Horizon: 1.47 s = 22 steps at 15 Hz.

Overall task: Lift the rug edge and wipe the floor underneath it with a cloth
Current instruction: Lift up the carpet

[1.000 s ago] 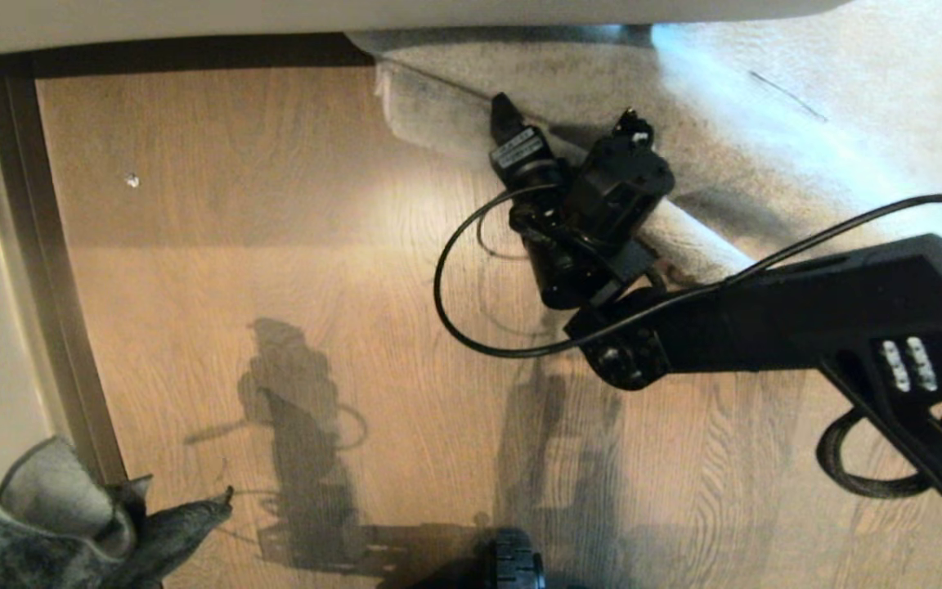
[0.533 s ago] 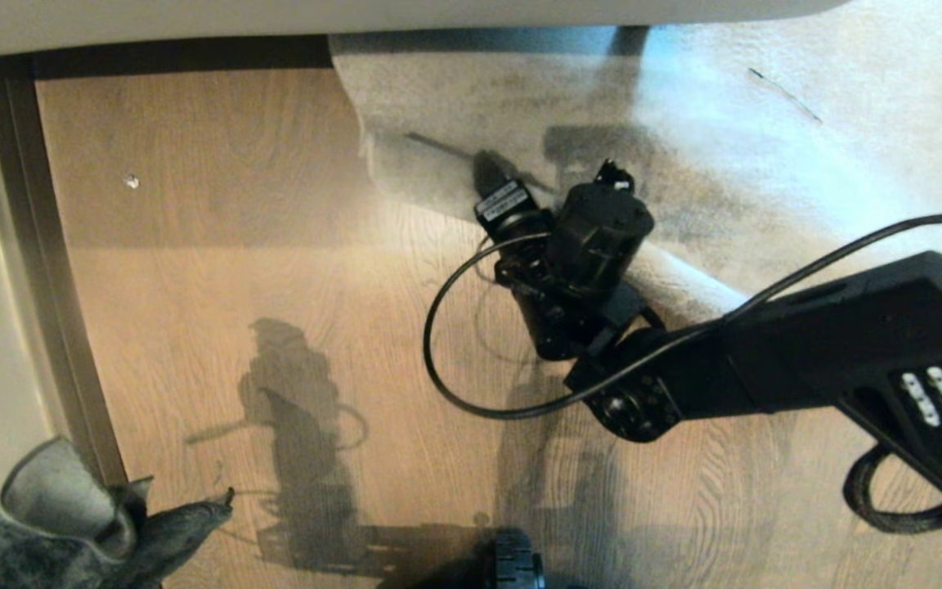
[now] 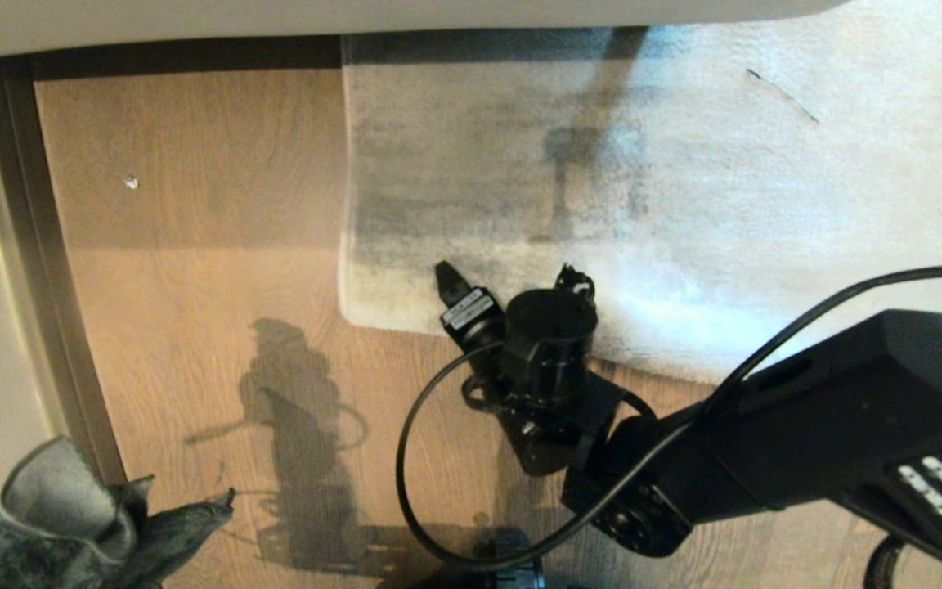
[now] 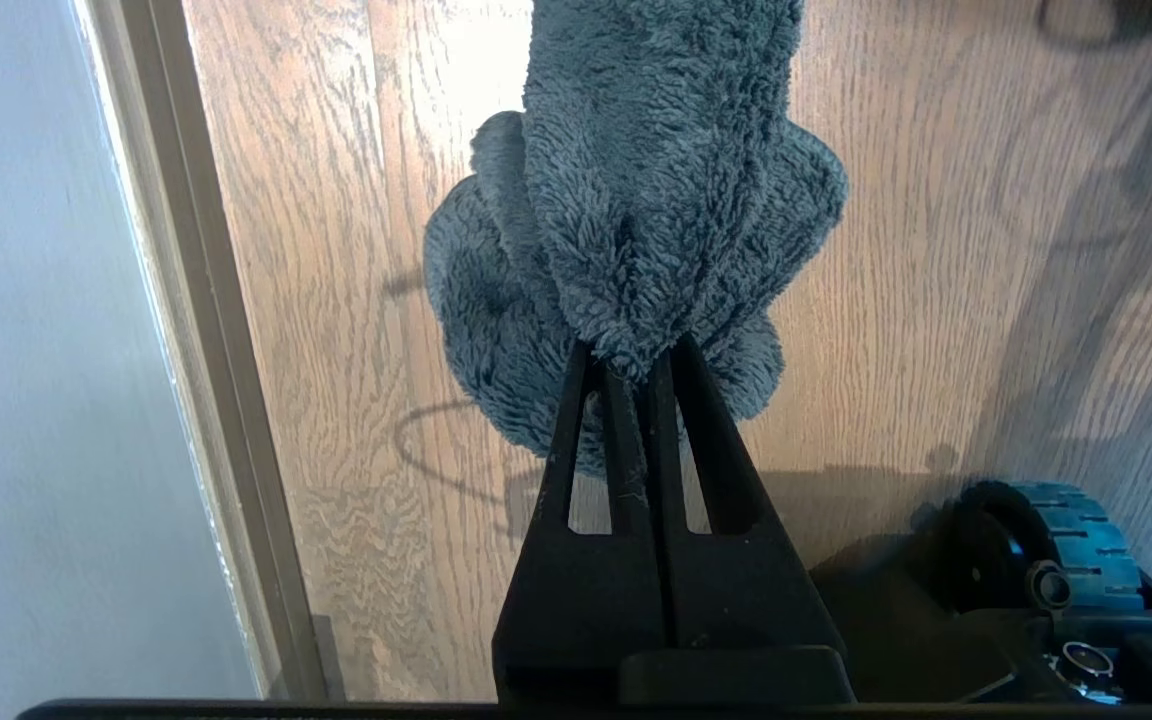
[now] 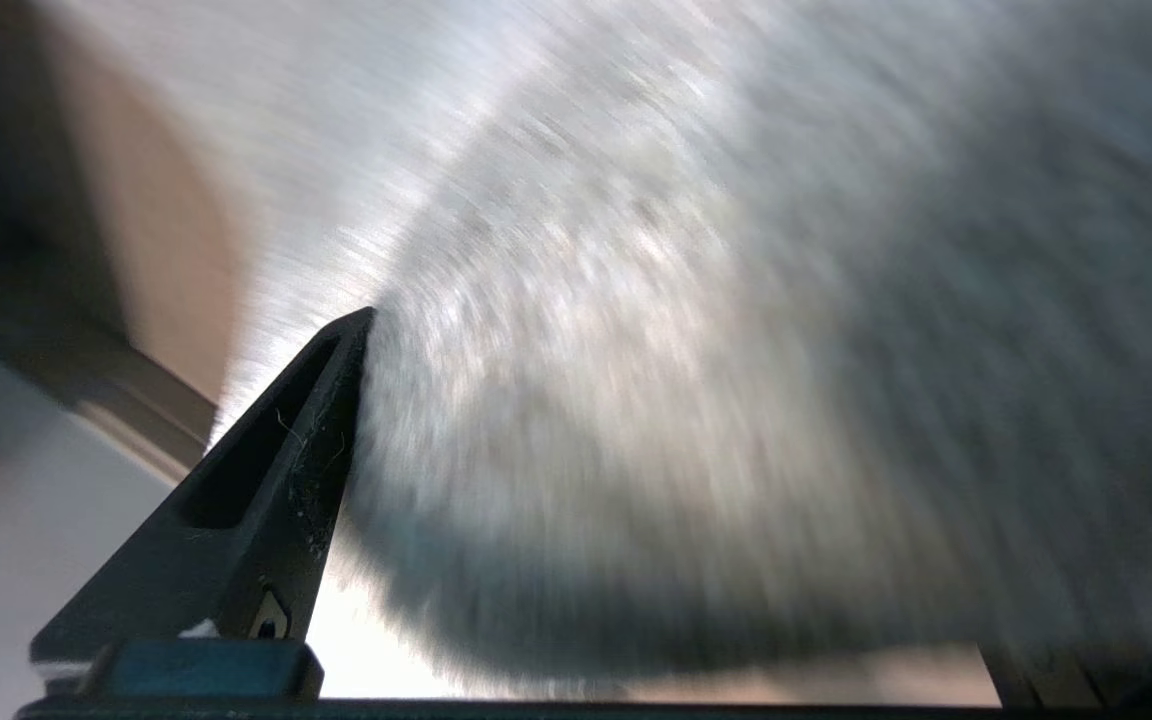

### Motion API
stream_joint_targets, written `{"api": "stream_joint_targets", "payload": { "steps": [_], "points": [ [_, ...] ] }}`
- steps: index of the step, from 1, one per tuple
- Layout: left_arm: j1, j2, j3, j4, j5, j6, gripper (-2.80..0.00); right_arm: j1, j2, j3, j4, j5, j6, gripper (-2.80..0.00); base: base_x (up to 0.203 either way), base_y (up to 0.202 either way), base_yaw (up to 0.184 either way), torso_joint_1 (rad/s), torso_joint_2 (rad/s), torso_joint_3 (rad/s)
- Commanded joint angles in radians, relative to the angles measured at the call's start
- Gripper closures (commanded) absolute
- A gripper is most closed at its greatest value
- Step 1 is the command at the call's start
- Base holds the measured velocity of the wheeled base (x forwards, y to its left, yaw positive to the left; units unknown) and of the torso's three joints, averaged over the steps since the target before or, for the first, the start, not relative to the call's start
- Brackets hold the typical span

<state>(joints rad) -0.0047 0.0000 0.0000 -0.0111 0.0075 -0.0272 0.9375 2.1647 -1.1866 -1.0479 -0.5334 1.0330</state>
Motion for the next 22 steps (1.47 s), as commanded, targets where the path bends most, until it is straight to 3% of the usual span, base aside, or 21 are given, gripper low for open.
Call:
{"api": "stream_joint_targets", "payload": {
  "steps": [1, 6, 10, 15, 18, 22],
  "points": [
    [0.0, 0.0, 0.0, 0.0, 0.0, 0.0, 0.0, 0.008, 0.014, 0.037, 0.022, -0.006, 0.055, -2.8, 0.0, 0.0, 0.0, 0.0, 0.0, 0.0],
    [0.0, 0.0, 0.0, 0.0, 0.0, 0.0, 0.0, 0.0, 0.093, 0.059, 0.057, -0.02, 0.116, -2.8, 0.0, 0.0, 0.0, 0.0, 0.0, 0.0],
    [0.0, 0.0, 0.0, 0.0, 0.0, 0.0, 0.0, 0.0, 0.122, 0.069, 0.057, -0.022, 0.118, -2.8, 0.0, 0.0, 0.0, 0.0, 0.0, 0.0],
    [0.0, 0.0, 0.0, -0.001, 0.0, 0.0, 0.0, 0.004, 0.089, 0.19, 0.126, -0.02, 0.108, -2.8, 0.0, 0.0, 0.0, 0.0, 0.0, 0.0],
    [0.0, 0.0, 0.0, 0.0, 0.0, 0.0, 0.0, -0.018, 0.028, 0.263, 0.184, -0.022, 0.048, -2.8, 0.0, 0.0, 0.0, 0.0, 0.0, 0.0],
    [0.0, 0.0, 0.0, -0.001, 0.0, 0.0, 0.0, -0.103, -0.052, 0.326, 0.187, -0.022, -0.098, -2.8, 0.0, 0.0, 0.0, 0.0, 0.0, 0.0]
  ]
}}
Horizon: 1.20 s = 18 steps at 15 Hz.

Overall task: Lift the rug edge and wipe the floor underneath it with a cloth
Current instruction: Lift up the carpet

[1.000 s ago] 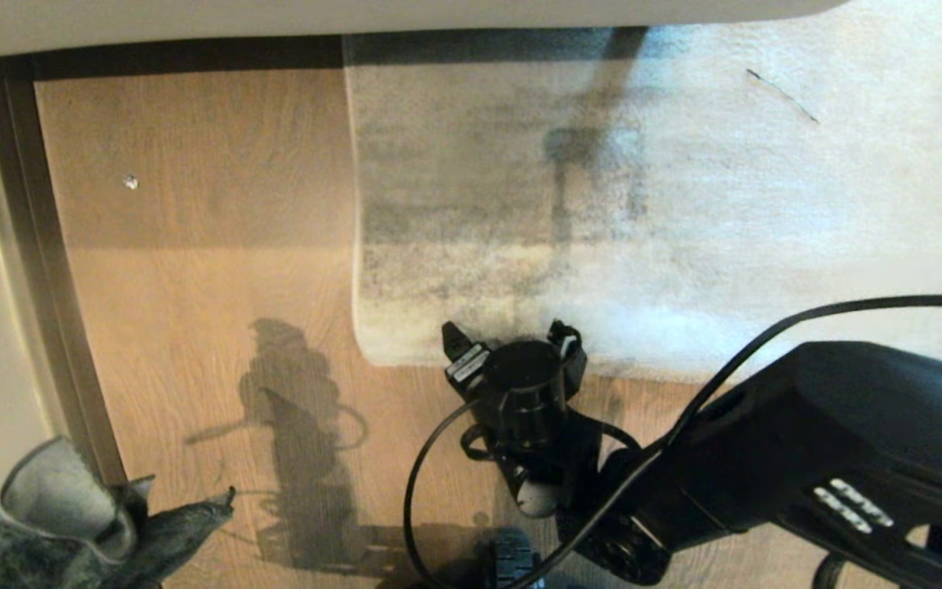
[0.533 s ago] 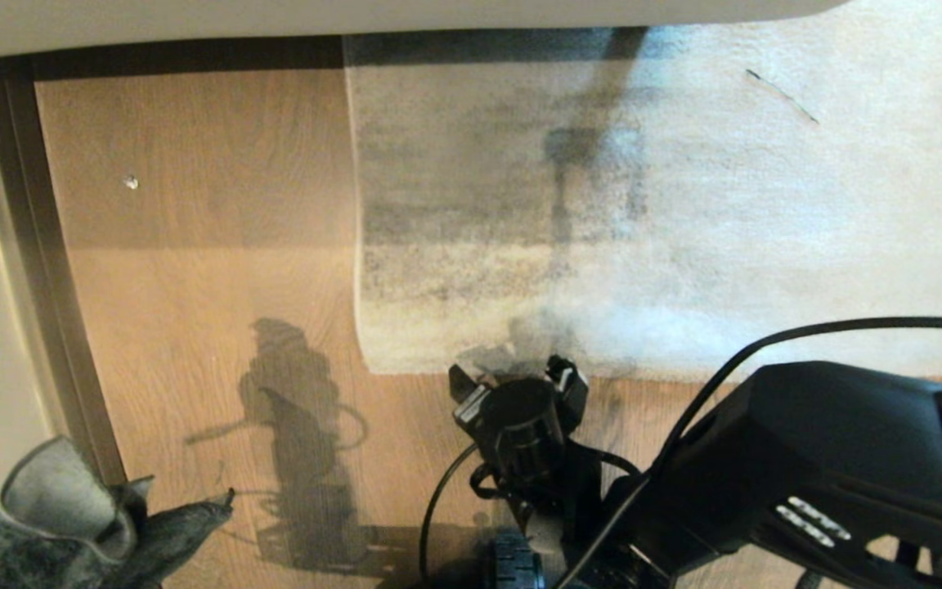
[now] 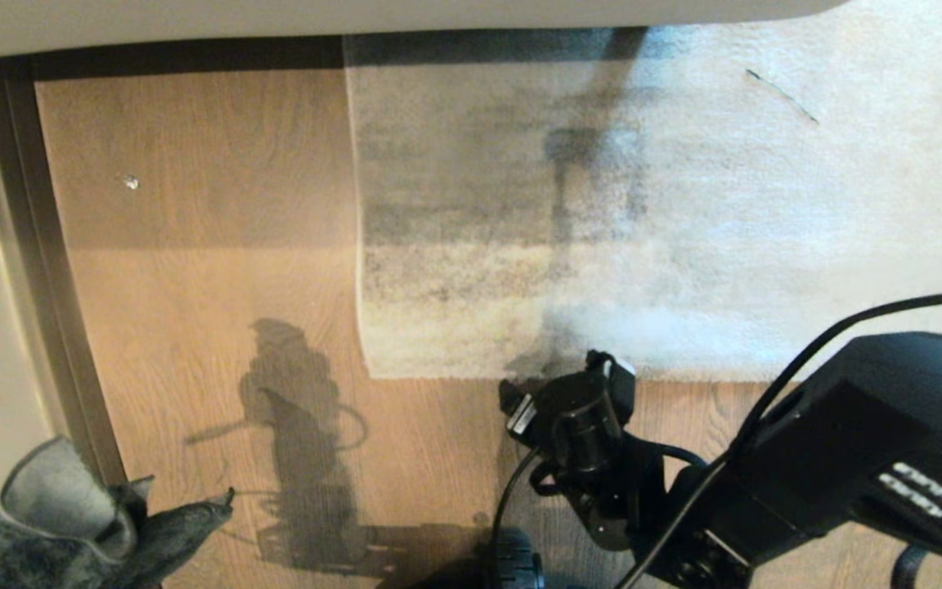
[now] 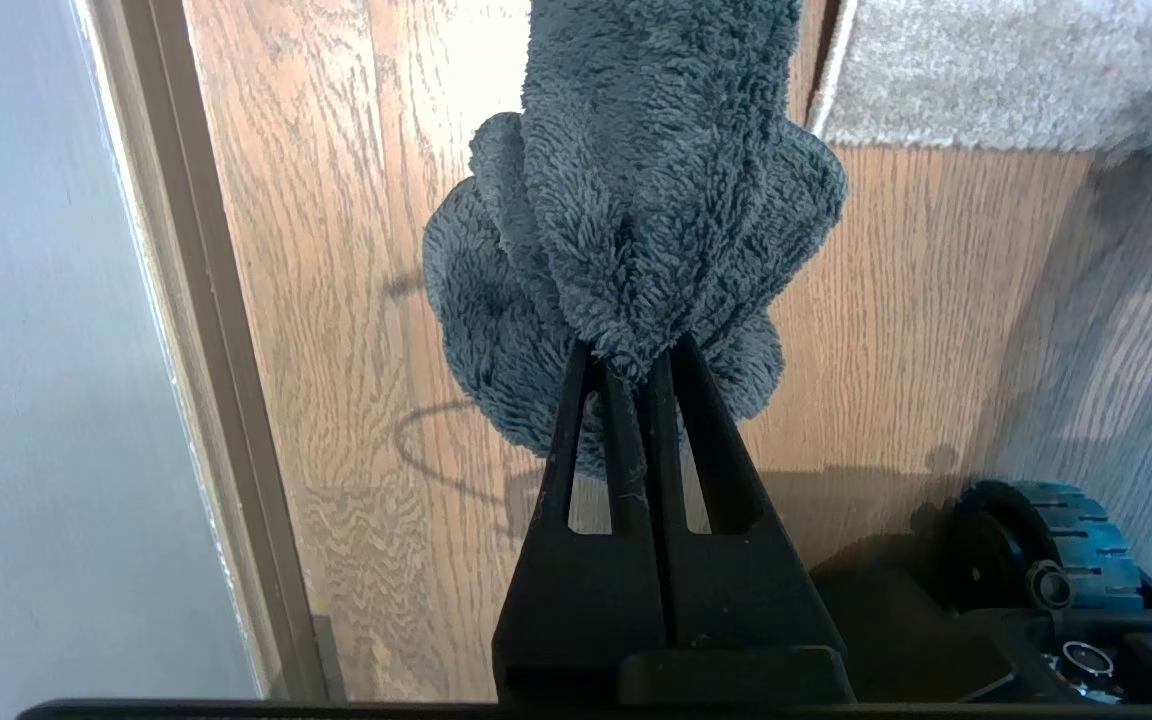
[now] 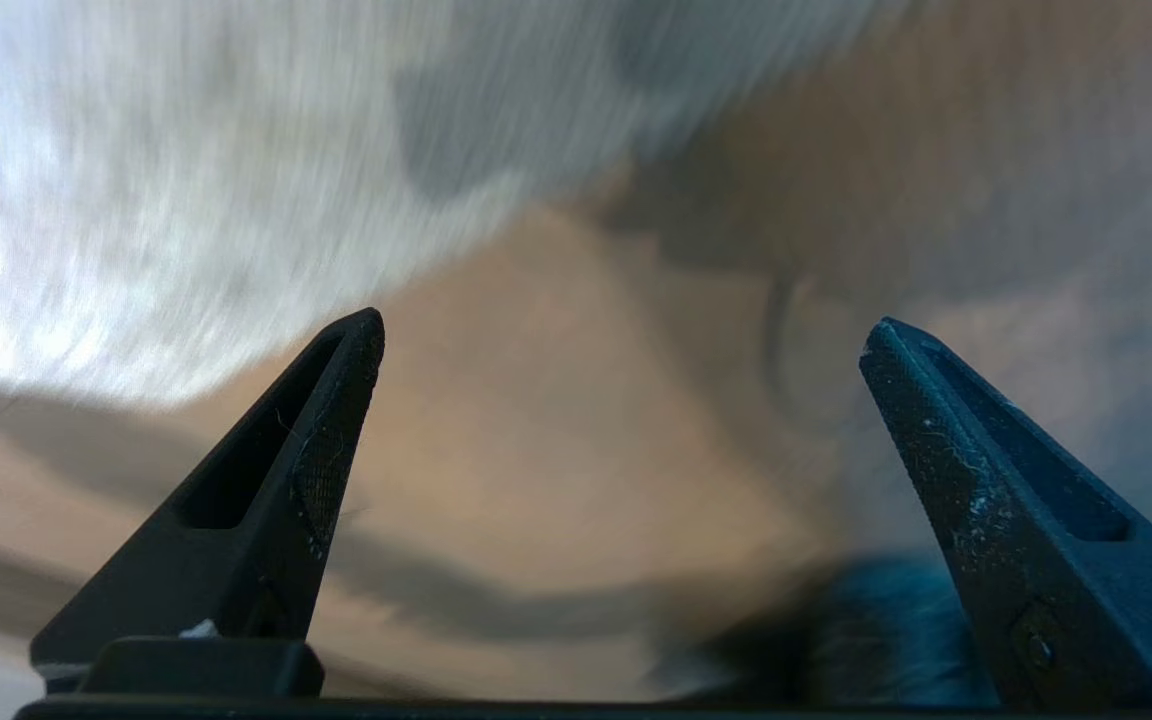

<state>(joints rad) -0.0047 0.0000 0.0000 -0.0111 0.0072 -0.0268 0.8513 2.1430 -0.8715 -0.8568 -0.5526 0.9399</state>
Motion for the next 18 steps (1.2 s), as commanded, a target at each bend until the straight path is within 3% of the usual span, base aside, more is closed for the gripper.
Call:
{"api": "stream_joint_targets", "payload": {
  "steps": [1, 6, 14, 18],
  "points": [
    [0.0, 0.0, 0.0, 0.0, 0.0, -0.001, 0.0, -0.042, -0.035, 0.017, -0.007, -0.004, -0.038, -2.8, 0.0, 0.0, 0.0, 0.0, 0.0, 0.0],
    [0.0, 0.0, 0.0, -0.001, 0.0, -0.001, 0.0, -0.066, 0.023, 0.008, -0.079, -0.003, -0.065, -2.8, 0.0, 0.0, 0.0, 0.0, 0.0, 0.0],
    [0.0, 0.0, 0.0, 0.0, 0.0, -0.001, 0.0, -0.006, 0.071, -0.011, -0.187, -0.004, -0.061, -2.8, 0.0, 0.0, 0.0, 0.0, 0.0, 0.0],
    [0.0, 0.0, 0.0, -0.001, 0.0, -0.001, 0.0, 0.036, 0.117, 0.004, -0.424, -0.01, -0.061, -2.8, 0.0, 0.0, 0.0, 0.0, 0.0, 0.0]
  ]
}}
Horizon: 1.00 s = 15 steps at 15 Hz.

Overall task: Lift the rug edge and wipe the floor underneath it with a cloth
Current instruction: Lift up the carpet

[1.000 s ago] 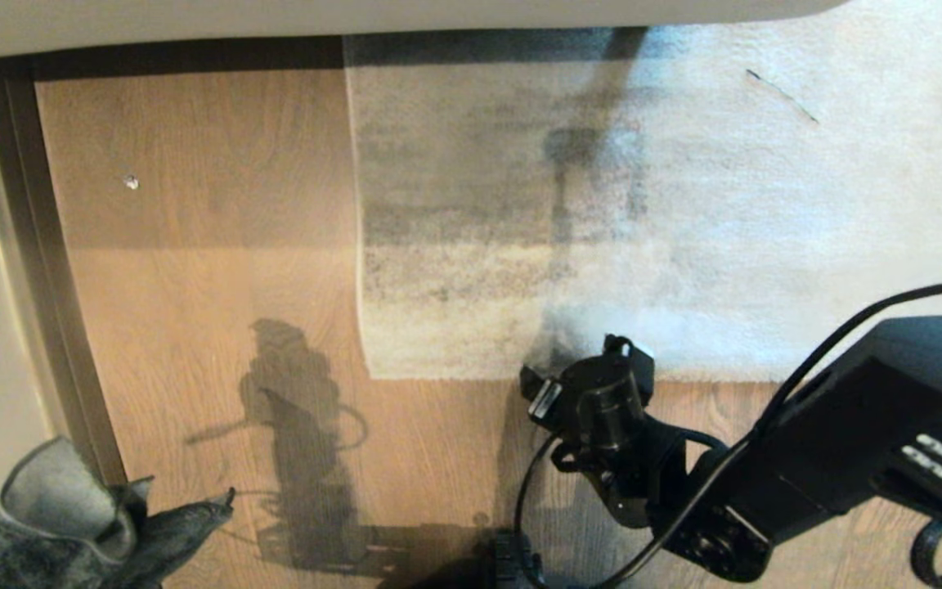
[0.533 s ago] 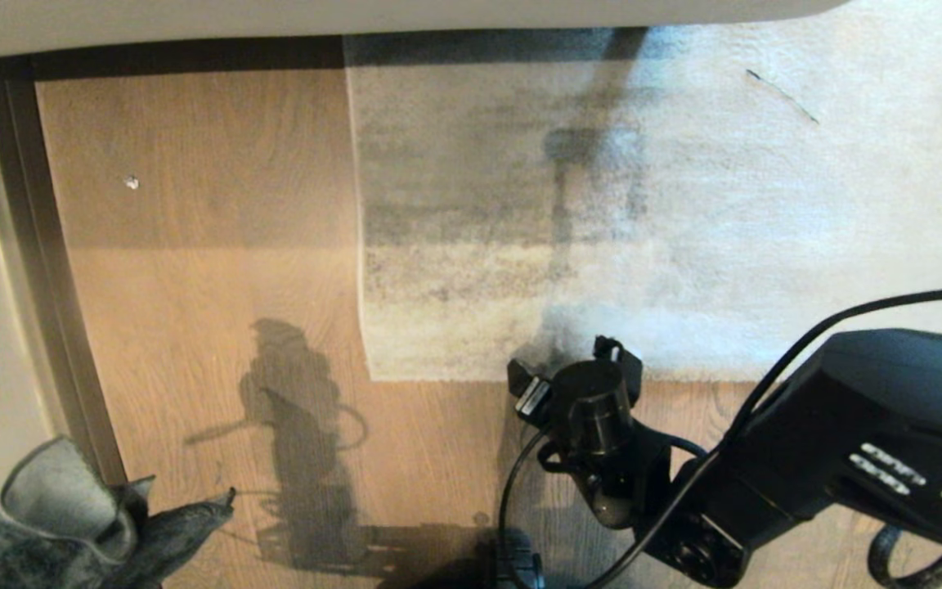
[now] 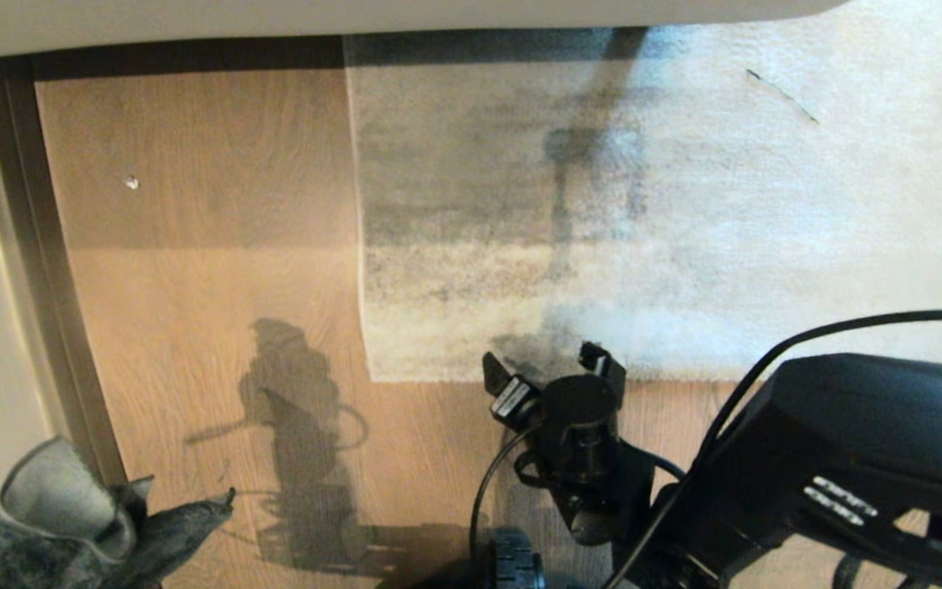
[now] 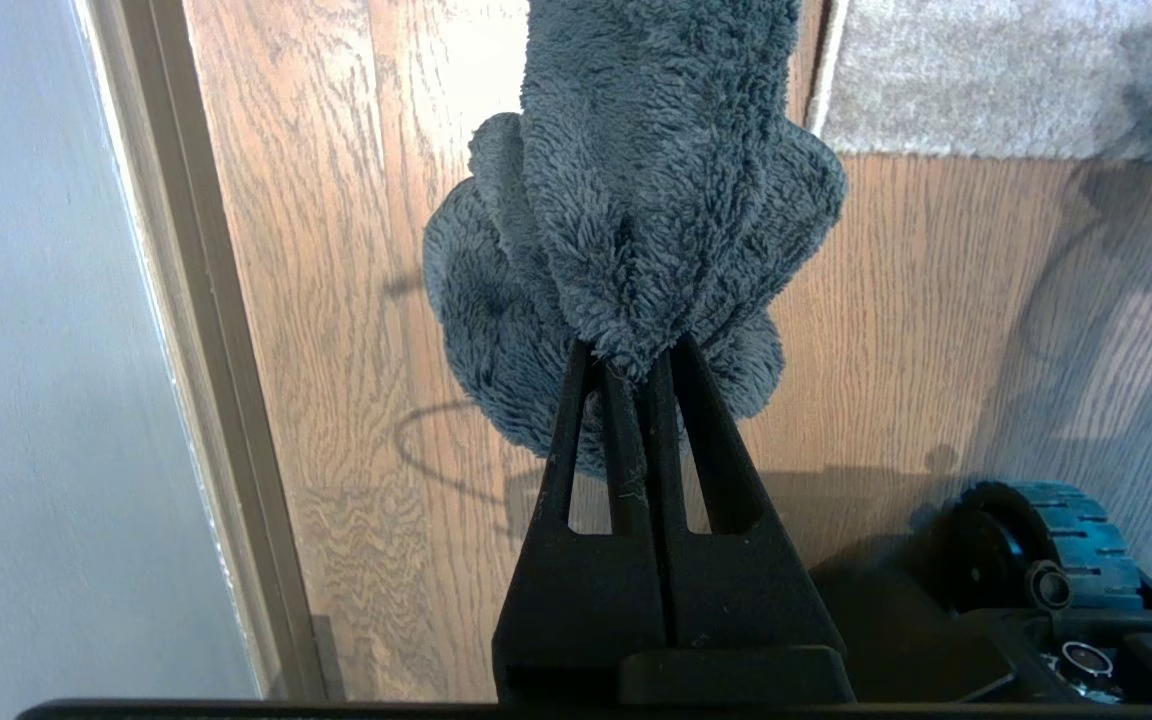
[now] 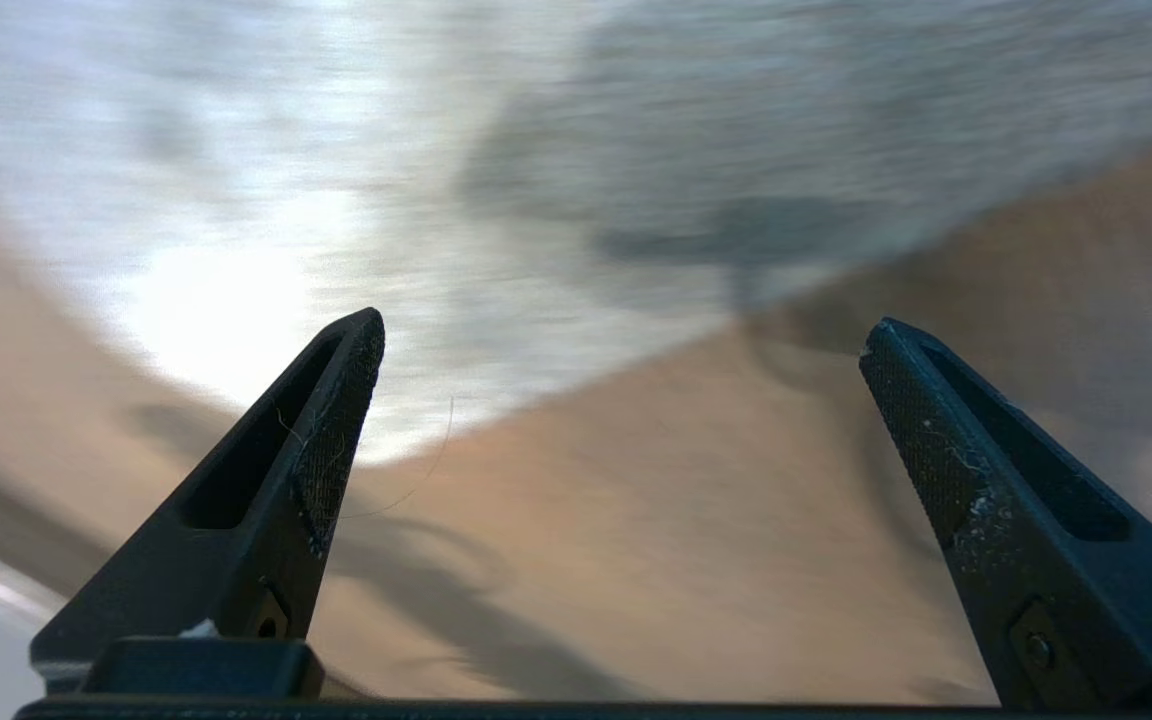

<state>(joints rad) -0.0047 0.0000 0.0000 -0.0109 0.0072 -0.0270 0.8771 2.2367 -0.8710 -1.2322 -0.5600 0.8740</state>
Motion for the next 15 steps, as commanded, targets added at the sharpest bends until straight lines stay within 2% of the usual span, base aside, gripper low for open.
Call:
{"api": "stream_joint_targets", "payload": {
  "steps": [1, 7, 11, 15],
  "points": [
    [0.0, 0.0, 0.0, -0.001, 0.0, -0.001, 0.0, 0.024, 0.04, 0.024, -0.099, -0.003, 0.005, -2.8, 0.0, 0.0, 0.0, 0.0, 0.0, 0.0],
    [0.0, 0.0, 0.0, -0.001, 0.0, -0.001, 0.0, 0.08, 0.127, 0.103, -0.332, -0.002, 0.005, -2.8, 0.0, 0.0, 0.0, 0.0, 0.0, 0.0],
    [0.0, 0.0, 0.0, -0.001, 0.0, -0.001, 0.0, 0.069, 0.192, 0.091, -0.334, -0.005, 0.006, -2.8, 0.0, 0.0, 0.0, 0.0, 0.0, 0.0],
    [0.0, 0.0, 0.0, -0.001, 0.0, -0.001, 0.0, 0.029, 0.211, -0.011, -0.334, -0.008, -0.012, -2.8, 0.0, 0.0, 0.0, 0.0, 0.0, 0.0]
  ]
}}
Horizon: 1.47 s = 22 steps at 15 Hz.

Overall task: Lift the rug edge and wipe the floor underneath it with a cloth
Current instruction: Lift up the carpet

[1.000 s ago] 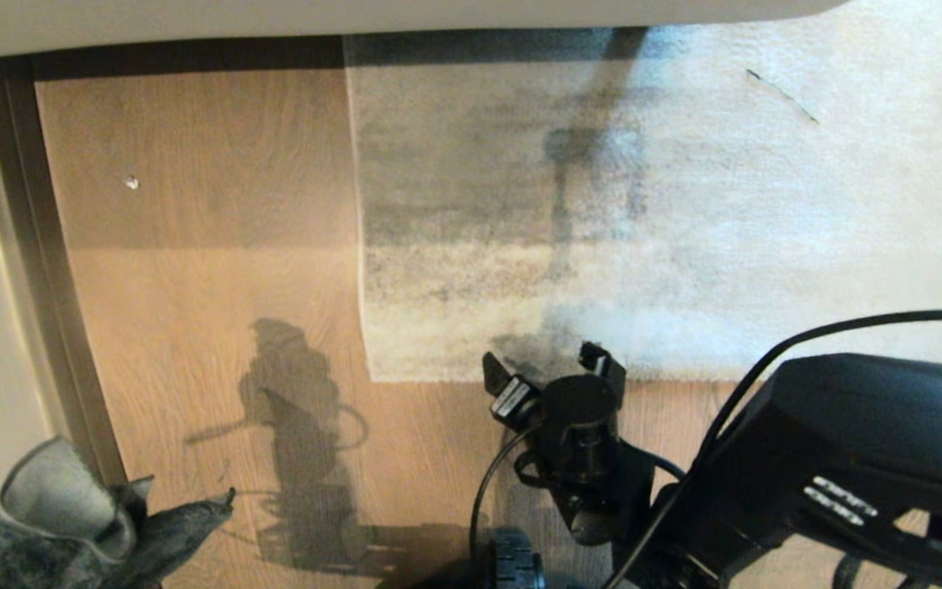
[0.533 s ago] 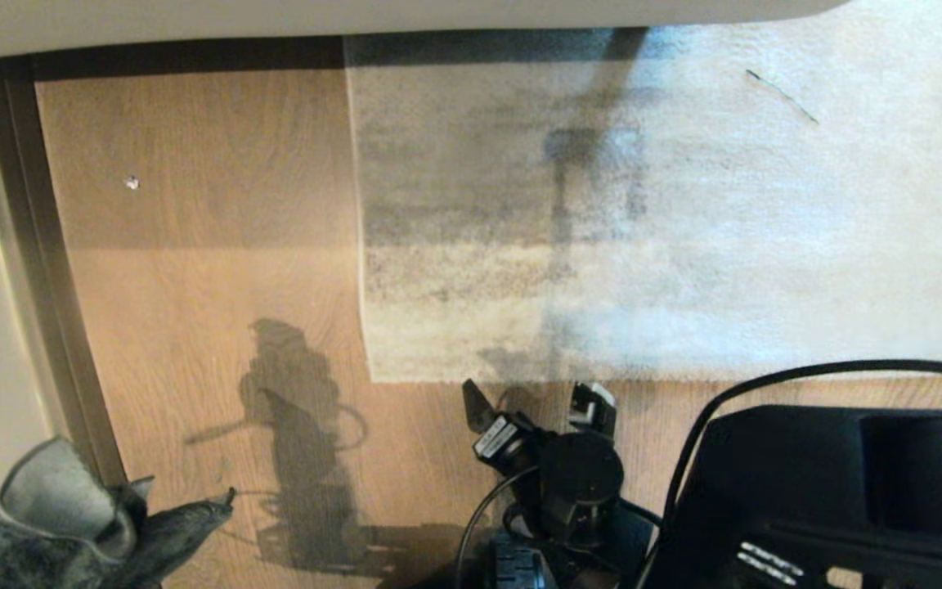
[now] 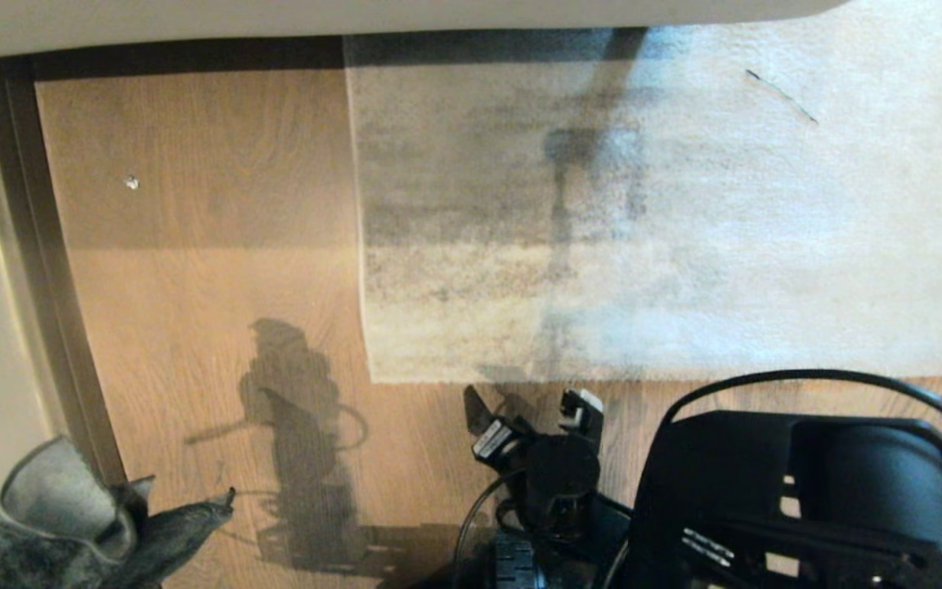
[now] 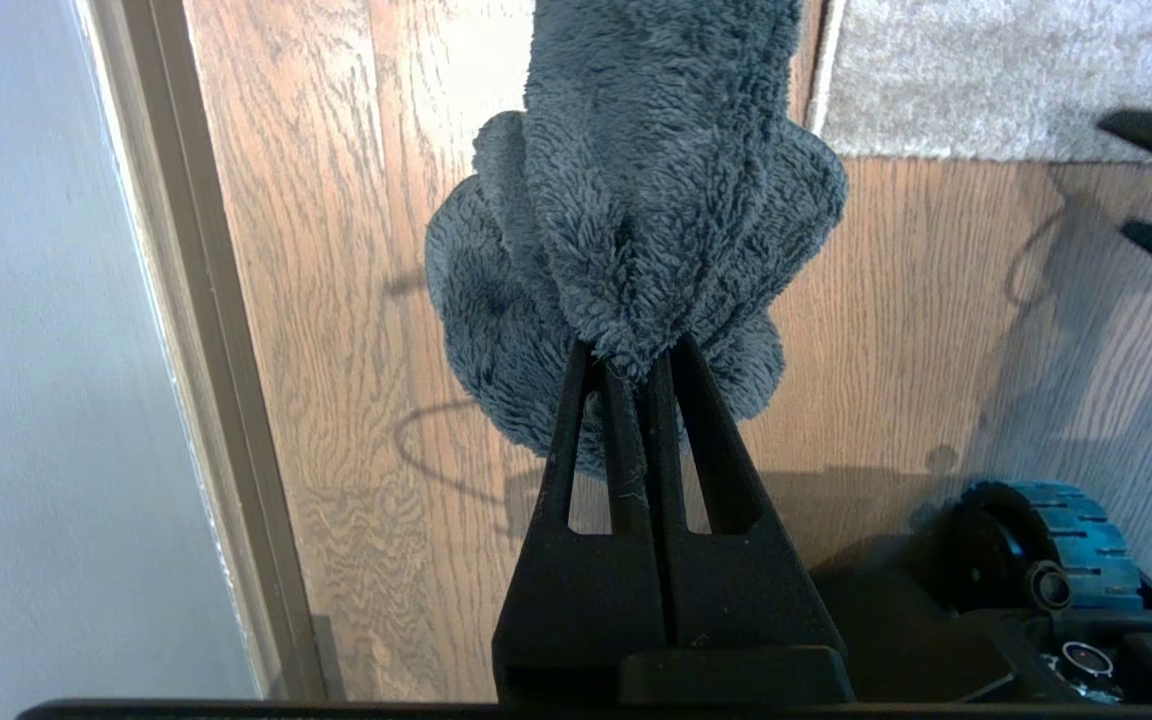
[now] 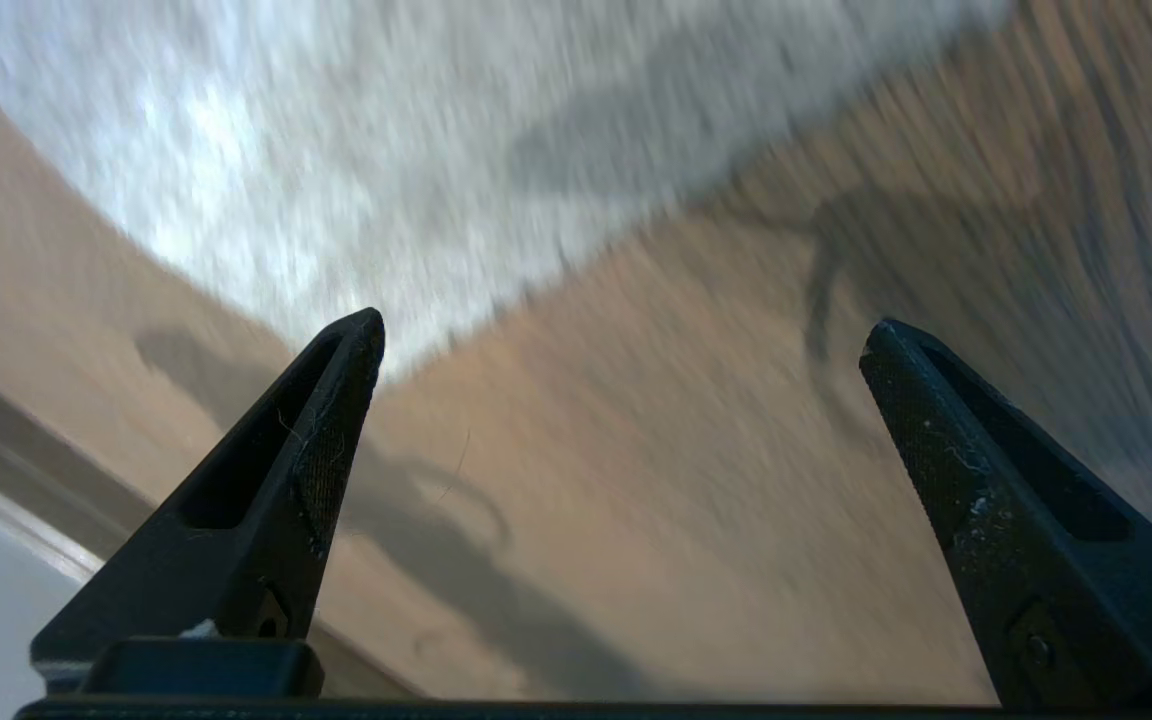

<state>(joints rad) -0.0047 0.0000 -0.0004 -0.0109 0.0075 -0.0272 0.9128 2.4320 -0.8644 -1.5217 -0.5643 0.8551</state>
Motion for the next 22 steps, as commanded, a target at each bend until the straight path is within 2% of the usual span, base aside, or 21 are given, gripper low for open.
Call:
{"api": "stream_joint_targets", "payload": {
  "steps": [1, 4, 7, 13, 18, 22],
  "points": [
    [0.0, 0.0, 0.0, -0.001, 0.0, 0.0, 0.0, -0.023, 0.023, -0.047, -0.044, -0.003, -0.014, -2.8, 0.0, 0.0, 0.0, 0.0, 0.0, 0.0],
    [0.0, 0.0, 0.0, -0.001, 0.0, 0.0, 0.0, -0.052, 0.033, -0.136, -0.044, -0.002, -0.059, -2.8, 0.0, 0.0, 0.0, 0.0, 0.0, 0.0],
    [0.0, 0.0, 0.0, 0.0, 0.0, 0.0, 0.0, -0.055, 0.033, -0.185, -0.044, -0.002, -0.07, -2.8, 0.0, 0.0, 0.0, 0.0, 0.0, 0.0],
    [0.0, 0.0, 0.0, -0.001, 0.0, -0.002, 0.0, -0.04, 0.016, -0.157, -0.044, 0.004, -0.07, -2.8, 0.0, 0.0, 0.0, 0.0, 0.0, 0.0],
    [0.0, 0.0, 0.0, -0.001, 0.0, 0.0, 0.0, 0.005, 0.001, -0.076, -0.044, 0.009, -0.068, -2.8, 0.0, 0.0, 0.0, 0.0, 0.0, 0.0],
    [0.0, 0.0, 0.0, 0.0, 0.0, 0.0, 0.0, 0.009, 0.031, -0.097, -0.044, 0.005, -0.067, -2.8, 0.0, 0.0, 0.0, 0.0, 0.0, 0.0]
  ]
}}
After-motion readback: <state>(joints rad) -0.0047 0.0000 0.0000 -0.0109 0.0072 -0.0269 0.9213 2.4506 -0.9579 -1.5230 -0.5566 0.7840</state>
